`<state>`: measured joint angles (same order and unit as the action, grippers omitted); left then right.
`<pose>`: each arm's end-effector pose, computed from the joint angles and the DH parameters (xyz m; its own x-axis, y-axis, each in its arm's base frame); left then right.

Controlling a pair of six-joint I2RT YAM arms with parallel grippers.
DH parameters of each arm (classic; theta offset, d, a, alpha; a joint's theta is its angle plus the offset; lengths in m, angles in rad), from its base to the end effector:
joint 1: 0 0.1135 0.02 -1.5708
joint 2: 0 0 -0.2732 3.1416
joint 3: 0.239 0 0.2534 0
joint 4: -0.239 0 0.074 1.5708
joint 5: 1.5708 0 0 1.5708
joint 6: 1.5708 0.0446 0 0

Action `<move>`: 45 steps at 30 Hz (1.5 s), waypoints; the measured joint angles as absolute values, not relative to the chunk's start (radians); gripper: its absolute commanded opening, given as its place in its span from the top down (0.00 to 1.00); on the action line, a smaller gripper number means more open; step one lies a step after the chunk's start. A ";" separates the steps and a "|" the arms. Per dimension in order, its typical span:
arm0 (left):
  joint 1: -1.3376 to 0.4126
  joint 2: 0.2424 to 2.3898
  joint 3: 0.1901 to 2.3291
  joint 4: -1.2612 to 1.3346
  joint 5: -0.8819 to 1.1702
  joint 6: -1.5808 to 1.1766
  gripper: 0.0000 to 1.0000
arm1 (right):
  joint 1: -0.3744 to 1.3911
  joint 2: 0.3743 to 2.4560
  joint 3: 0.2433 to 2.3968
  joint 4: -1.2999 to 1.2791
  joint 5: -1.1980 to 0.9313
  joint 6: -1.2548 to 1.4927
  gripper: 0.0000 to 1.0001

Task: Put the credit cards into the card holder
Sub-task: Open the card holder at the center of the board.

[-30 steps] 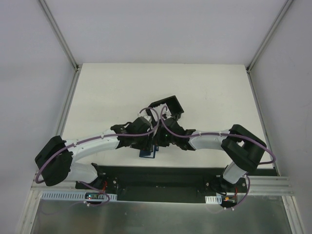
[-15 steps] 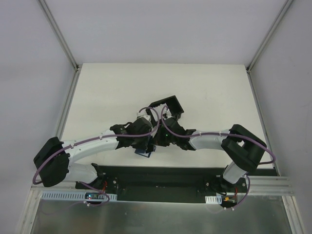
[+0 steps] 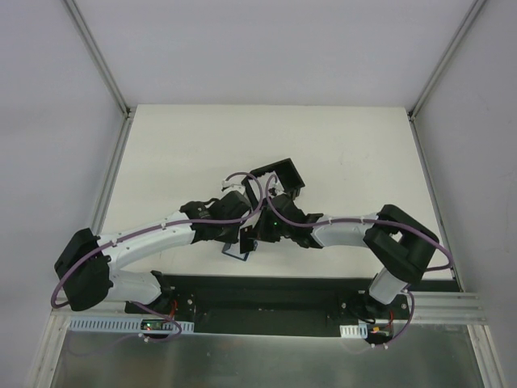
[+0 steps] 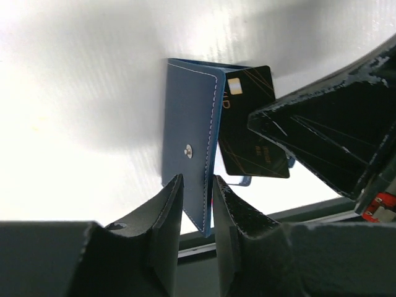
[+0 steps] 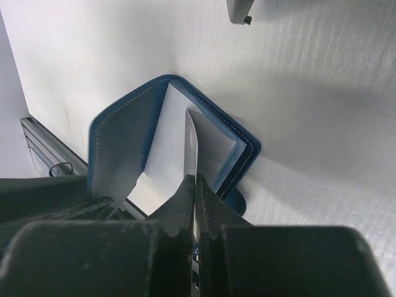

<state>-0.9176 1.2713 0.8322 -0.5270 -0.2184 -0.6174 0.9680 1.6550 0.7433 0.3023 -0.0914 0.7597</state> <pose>0.1624 -0.1963 0.2275 -0.8131 0.1326 -0.5667 0.2817 0.9417 -0.1838 0.1884 0.2810 0.1601 -0.8295 0.0045 -0.5586 -0.4020 0.6894 0.6026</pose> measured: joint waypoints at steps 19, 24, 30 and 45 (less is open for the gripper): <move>-0.909 1.386 0.896 -0.594 -0.348 -0.560 1.00 | 0.966 1.664 0.754 0.300 -0.096 0.759 1.00; -0.873 1.384 0.894 -0.592 -0.330 -0.569 1.00 | 0.959 1.644 0.753 0.284 -0.092 0.751 0.99; -0.855 1.354 0.867 -0.568 -0.254 -0.635 1.00 | 0.947 1.563 0.716 0.236 -0.064 0.742 0.99; -0.855 1.355 0.861 -0.536 -0.184 -0.717 1.00 | 0.936 1.524 0.674 0.209 -0.027 0.776 0.99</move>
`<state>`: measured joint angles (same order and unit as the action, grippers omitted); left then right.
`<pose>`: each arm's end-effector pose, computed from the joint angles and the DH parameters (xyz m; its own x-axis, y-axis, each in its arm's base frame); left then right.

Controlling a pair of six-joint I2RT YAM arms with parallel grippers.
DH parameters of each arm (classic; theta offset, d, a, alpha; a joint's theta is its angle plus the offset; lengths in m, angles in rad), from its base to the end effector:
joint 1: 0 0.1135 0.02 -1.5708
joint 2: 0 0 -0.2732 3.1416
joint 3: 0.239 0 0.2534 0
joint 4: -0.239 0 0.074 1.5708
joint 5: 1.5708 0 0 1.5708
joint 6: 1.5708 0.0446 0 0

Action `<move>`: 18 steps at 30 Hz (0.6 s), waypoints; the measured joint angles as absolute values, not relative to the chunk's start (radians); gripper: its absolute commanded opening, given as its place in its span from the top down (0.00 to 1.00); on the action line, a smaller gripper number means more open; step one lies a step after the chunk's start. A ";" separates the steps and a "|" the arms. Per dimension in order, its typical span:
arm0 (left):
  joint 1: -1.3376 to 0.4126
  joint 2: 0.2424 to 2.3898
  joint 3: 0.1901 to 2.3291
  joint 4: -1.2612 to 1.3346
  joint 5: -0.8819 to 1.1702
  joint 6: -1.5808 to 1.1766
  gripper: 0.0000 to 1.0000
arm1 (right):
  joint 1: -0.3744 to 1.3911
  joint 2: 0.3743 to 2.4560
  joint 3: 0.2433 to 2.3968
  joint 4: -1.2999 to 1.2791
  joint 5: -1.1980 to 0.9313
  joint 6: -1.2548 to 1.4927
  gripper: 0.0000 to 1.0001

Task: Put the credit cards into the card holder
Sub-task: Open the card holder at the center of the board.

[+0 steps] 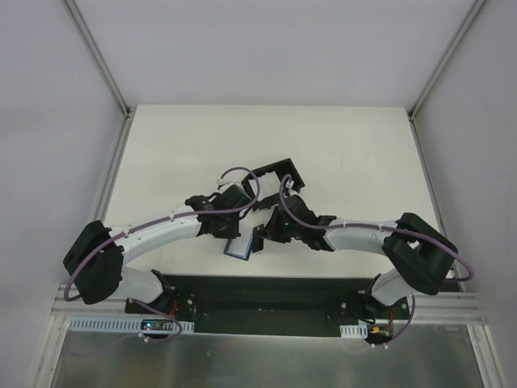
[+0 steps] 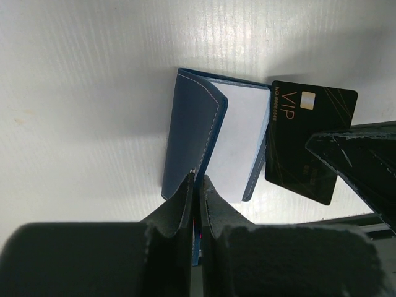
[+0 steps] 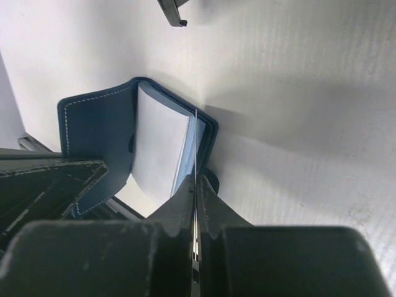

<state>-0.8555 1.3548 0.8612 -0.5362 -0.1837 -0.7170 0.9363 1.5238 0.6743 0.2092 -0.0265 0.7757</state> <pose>0.1815 -0.1965 0.2155 -0.8709 0.0174 -0.4911 0.1435 0.9648 -0.2204 0.1827 0.2503 0.1703 -0.8254 0.0594 -0.5614 -0.3358 0.7477 0.5728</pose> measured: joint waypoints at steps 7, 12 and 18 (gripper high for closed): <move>-0.855 1.356 0.861 -0.537 -0.181 -0.718 1.00 | 0.914 1.562 0.664 0.258 -0.070 0.829 1.00; -0.855 1.356 0.861 -0.537 -0.175 -0.719 1.00 | 0.909 1.564 0.636 0.297 -0.070 0.873 1.00; -0.849 1.356 0.861 -0.537 -0.163 -0.722 1.00 | 0.926 1.528 0.603 0.310 -0.022 0.901 0.99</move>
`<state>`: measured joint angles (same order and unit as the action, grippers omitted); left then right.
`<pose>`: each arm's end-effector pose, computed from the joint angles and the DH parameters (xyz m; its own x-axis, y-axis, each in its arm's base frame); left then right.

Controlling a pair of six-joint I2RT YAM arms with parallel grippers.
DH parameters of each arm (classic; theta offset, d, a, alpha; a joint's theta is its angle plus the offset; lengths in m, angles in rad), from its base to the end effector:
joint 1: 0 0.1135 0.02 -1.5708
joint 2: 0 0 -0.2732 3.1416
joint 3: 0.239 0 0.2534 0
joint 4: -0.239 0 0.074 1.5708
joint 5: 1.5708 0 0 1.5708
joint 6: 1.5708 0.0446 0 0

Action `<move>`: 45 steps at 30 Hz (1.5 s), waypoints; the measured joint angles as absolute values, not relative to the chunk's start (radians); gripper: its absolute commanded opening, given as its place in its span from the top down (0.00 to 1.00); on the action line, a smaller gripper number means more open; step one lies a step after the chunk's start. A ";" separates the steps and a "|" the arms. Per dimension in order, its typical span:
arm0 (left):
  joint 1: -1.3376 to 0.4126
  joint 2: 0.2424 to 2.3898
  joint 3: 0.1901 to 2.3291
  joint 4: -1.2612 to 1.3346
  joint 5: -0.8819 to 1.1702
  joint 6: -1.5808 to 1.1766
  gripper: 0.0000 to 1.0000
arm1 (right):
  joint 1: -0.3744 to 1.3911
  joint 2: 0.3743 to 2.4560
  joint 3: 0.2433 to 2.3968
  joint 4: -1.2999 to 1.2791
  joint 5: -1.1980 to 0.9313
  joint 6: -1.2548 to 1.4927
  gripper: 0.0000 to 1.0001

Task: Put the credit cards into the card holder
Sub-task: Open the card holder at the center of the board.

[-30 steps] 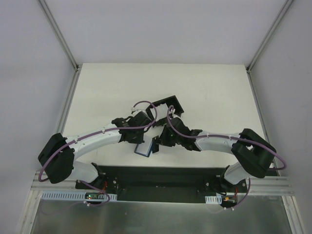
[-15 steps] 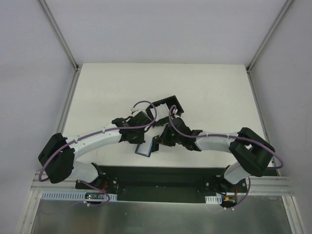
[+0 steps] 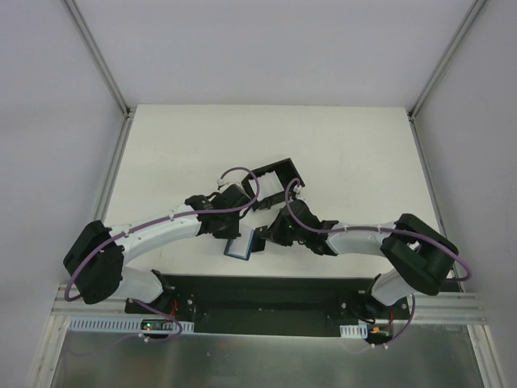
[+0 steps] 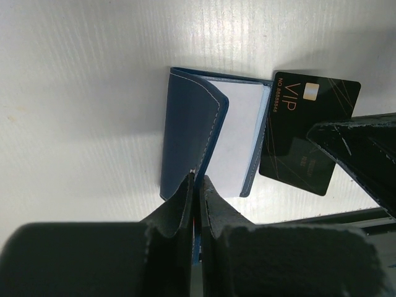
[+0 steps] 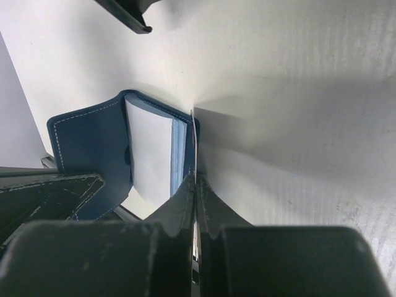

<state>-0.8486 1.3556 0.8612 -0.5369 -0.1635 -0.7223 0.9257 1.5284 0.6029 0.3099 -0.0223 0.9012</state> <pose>0.1822 -0.1959 0.2151 -0.8784 0.0104 -0.4778 0.1391 0.9620 -0.2348 0.1803 0.2413 0.1574 -0.8504 0.1736 -0.4966 -0.2304 0.7258 0.6481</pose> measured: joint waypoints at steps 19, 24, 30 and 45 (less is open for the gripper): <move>-0.842 1.370 0.861 -0.537 -0.130 -0.722 1.00 | 0.941 1.575 0.606 0.402 -0.036 0.908 1.00; -0.842 1.372 0.861 -0.537 -0.130 -0.722 1.00 | 0.942 1.587 0.619 0.406 -0.046 0.900 0.99; -0.842 1.372 0.861 -0.537 -0.127 -0.722 1.00 | 0.943 1.599 0.629 0.404 -0.053 0.902 1.00; -0.842 1.372 0.861 -0.522 -0.080 -0.717 1.00 | 0.936 1.623 0.629 0.459 -0.118 0.913 1.00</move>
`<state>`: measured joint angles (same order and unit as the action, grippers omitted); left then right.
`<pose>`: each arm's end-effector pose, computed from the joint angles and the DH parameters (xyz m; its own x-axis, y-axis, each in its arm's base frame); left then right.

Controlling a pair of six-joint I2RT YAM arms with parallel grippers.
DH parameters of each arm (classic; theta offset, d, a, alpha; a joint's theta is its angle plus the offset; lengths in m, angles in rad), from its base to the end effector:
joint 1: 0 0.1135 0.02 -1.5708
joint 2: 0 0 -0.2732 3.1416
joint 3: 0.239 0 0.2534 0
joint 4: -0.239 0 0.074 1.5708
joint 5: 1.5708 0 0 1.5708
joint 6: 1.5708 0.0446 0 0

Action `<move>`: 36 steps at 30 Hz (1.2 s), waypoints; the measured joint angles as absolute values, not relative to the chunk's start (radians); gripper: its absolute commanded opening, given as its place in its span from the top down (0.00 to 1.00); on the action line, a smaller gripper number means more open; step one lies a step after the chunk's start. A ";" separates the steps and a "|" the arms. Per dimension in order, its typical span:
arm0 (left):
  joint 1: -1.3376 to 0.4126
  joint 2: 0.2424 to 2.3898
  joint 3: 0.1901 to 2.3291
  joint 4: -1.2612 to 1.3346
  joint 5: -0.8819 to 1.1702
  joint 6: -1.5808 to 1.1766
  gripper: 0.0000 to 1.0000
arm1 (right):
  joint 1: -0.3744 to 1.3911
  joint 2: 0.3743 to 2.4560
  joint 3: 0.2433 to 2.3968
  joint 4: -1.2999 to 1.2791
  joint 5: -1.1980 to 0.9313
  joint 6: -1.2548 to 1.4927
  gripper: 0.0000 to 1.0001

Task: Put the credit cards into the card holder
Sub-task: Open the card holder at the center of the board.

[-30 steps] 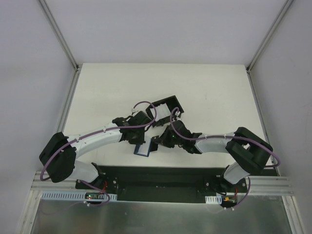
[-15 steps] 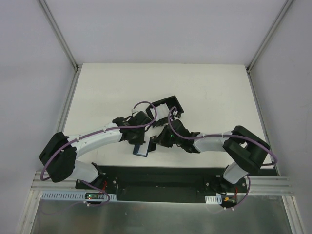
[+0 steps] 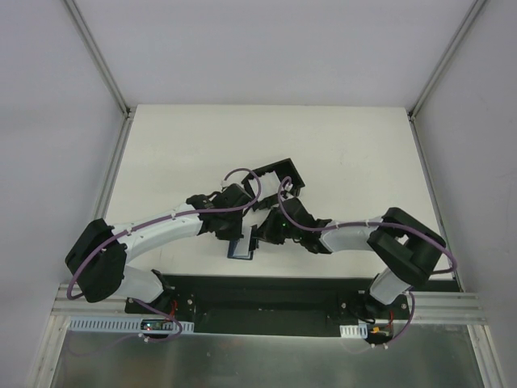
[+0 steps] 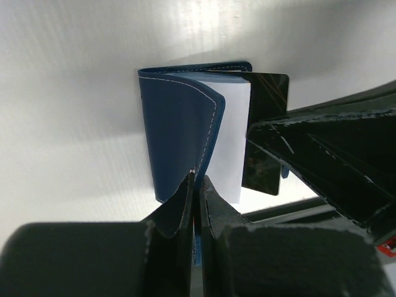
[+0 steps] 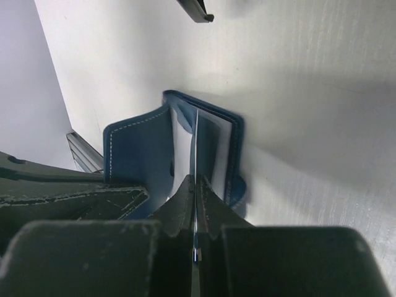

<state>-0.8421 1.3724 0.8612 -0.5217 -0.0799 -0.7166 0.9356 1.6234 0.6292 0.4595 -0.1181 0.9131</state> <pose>0.1831 -0.1997 0.2115 -0.9018 0.0271 -0.4313 0.1646 0.9443 -0.2848 0.1860 0.2612 0.1524 -0.8650 0.1510 -0.4785 -0.2861 0.6349 0.7176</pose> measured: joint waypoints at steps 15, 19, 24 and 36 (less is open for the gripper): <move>-0.764 1.291 0.718 -0.265 0.124 -0.767 1.00 | 0.894 1.413 0.541 0.406 -0.135 0.818 1.00; -0.656 1.186 0.582 -0.167 0.184 -0.789 1.00 | 0.897 1.418 0.569 0.376 -0.144 0.792 0.99; -0.587 1.159 0.503 -0.130 0.194 -0.794 1.00 | 0.915 1.509 0.677 0.362 -0.168 0.771 0.99; -0.587 1.150 0.437 -0.085 0.205 -0.802 1.00 | 0.955 1.567 0.781 0.139 -0.094 0.700 0.99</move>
<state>-0.5869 1.1496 0.4366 -0.0853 0.2047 -0.8024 0.9550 1.5665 0.7807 0.1387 -0.0944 0.6998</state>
